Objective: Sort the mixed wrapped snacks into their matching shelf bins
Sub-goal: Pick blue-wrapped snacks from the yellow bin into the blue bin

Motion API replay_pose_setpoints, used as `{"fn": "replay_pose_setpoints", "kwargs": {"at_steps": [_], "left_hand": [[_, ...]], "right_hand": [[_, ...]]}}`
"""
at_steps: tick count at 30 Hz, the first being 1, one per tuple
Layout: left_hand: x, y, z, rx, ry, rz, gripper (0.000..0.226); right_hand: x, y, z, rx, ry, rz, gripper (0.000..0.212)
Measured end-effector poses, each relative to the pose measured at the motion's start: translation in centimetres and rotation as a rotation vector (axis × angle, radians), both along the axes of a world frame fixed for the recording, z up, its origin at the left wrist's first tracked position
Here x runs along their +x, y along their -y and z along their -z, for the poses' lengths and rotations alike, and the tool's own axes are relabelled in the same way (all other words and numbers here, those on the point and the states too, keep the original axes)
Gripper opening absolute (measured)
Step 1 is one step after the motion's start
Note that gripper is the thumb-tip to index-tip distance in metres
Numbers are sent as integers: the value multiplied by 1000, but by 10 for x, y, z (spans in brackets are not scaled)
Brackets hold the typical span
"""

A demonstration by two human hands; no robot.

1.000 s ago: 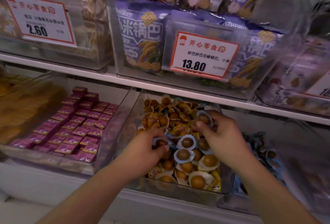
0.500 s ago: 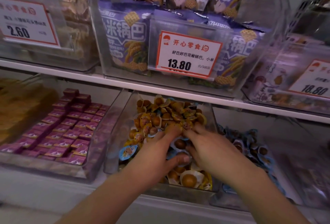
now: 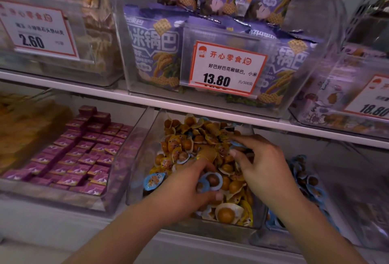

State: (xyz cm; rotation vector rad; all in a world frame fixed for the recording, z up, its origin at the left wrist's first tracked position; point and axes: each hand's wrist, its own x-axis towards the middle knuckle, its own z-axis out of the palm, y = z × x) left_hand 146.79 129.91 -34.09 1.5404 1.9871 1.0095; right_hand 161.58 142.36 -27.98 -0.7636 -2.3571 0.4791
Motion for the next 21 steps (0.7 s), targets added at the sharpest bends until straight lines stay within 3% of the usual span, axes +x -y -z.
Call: {"fn": "replay_pose_setpoints", "kwargs": {"at_steps": [3,7,11,15,21], "left_hand": [[0,1,-3,-66,-141,73,52],[5,8,-6,-31,-313,66,46],[7,21,-9,-67,-235,48,38],[-5,26,-20,-37,81,-38,20],[-14,26,-34,125,992,-353,18]], "right_hand": [[4,7,3,-81,-98,-9,31],[6,17,10,-83,-128,-61,32],[4,20,11,-82,-128,-89,31],[-1,23,9,-225,-142,-118,30],[-24,49,9,-1026,-411,-60,16]]}}
